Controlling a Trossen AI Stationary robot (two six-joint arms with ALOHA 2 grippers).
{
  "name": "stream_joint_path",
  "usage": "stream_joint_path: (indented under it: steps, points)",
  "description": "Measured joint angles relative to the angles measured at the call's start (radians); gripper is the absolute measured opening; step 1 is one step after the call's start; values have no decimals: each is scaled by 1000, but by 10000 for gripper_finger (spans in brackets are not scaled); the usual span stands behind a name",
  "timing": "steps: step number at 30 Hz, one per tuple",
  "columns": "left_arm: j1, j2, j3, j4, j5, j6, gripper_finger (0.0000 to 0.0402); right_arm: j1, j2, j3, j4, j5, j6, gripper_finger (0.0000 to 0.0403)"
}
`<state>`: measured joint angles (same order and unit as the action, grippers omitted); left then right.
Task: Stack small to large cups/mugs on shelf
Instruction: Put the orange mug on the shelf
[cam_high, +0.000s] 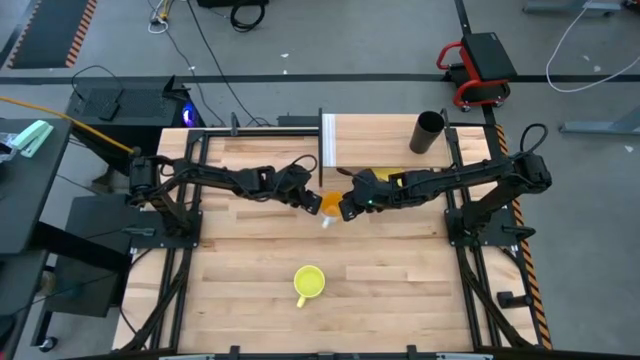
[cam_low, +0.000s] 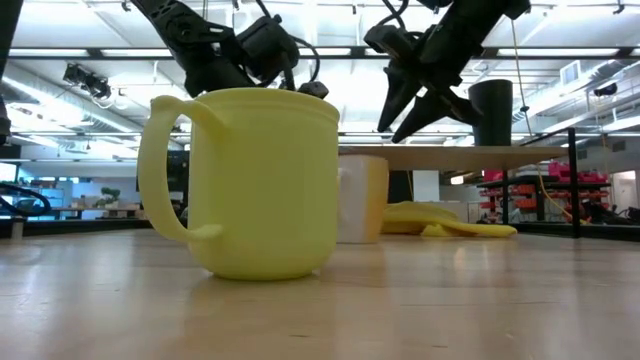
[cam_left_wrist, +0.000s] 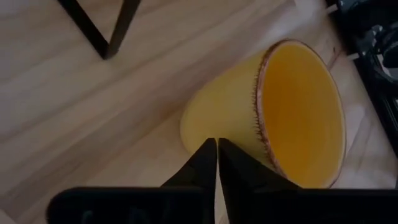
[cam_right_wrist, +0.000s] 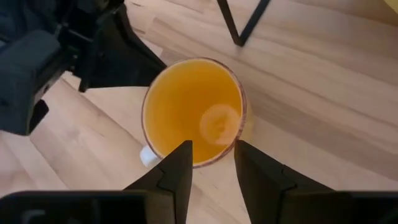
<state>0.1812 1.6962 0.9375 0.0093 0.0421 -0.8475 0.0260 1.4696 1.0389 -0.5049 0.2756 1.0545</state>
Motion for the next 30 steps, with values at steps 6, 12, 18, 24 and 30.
stream_joint_path:
  steps: [6, 12, 18, 24, 30]
  points:
    - [-22, 0, 0, 24, 0, -4, 15, 0, 0, 0, -60, 0, 27, 126]
    - [-36, 0, 0, 32, 2, -4, 8, 0, 0, 0, -76, 0, 52, 128]
    - [-35, 0, 0, 28, 2, 3, 30, 0, 15, 0, -77, 0, 54, 128]
    - [-35, 0, 0, -4, 2, 21, 29, 22, 50, 0, -75, 24, 51, 130]
    - [-31, 0, 0, -31, 0, 28, 17, 17, 49, 0, -62, 52, 69, 127]
